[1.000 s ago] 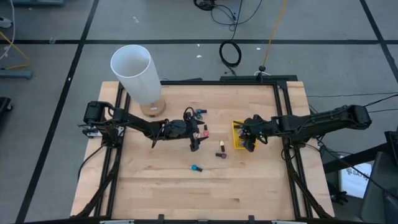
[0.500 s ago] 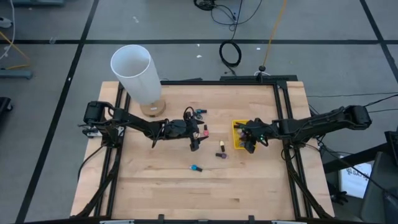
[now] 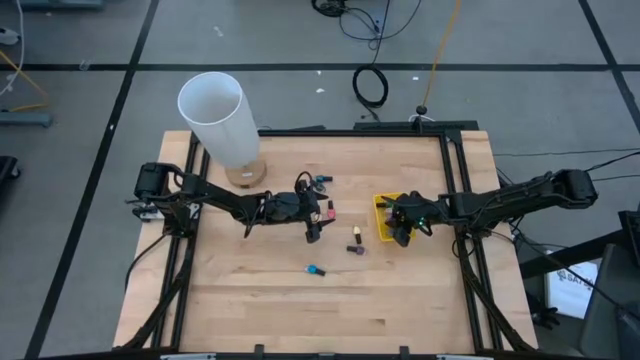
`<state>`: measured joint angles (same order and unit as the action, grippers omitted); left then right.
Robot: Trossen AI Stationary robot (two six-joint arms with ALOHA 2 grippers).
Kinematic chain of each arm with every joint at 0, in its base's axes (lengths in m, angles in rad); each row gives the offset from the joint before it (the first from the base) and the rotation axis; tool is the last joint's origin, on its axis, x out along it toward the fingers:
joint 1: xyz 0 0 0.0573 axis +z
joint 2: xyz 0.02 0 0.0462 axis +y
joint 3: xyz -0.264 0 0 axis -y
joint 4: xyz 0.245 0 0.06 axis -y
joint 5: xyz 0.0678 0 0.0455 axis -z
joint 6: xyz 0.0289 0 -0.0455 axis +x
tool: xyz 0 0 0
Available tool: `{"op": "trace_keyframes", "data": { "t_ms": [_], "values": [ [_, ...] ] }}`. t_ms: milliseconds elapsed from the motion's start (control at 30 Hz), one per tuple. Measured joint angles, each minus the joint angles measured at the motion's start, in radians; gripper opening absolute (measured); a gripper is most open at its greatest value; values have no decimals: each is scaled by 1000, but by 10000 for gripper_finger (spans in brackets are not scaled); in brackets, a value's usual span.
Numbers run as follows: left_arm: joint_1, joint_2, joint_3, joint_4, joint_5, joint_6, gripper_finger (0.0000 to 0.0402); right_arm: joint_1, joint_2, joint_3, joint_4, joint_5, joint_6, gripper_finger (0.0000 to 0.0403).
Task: Pick & Place Nail Polish
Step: Put the light violet nail polish into the yellow bin, then put the dark green nail polish into the yellow bin
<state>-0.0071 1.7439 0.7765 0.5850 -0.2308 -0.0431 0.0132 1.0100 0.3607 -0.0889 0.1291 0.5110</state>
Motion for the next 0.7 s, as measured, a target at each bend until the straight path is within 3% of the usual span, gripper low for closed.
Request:
{"op": "trace_keyframes", "data": {
  "t_ms": [133,400,533,700],
  "values": [
    [0,0,0,0,0,0,349,0,0,0,11,0,-1,113],
    [0,1,0,-15,0,2,349,0,0,0,16,-1,4,214],
    [0,1,0,-25,-4,11,349,0,-4,0,55,-1,0,241],
    [7,-21,-1,-38,-119,-74,349,0,-35,0,168,-1,-37,244]
  ]
}}
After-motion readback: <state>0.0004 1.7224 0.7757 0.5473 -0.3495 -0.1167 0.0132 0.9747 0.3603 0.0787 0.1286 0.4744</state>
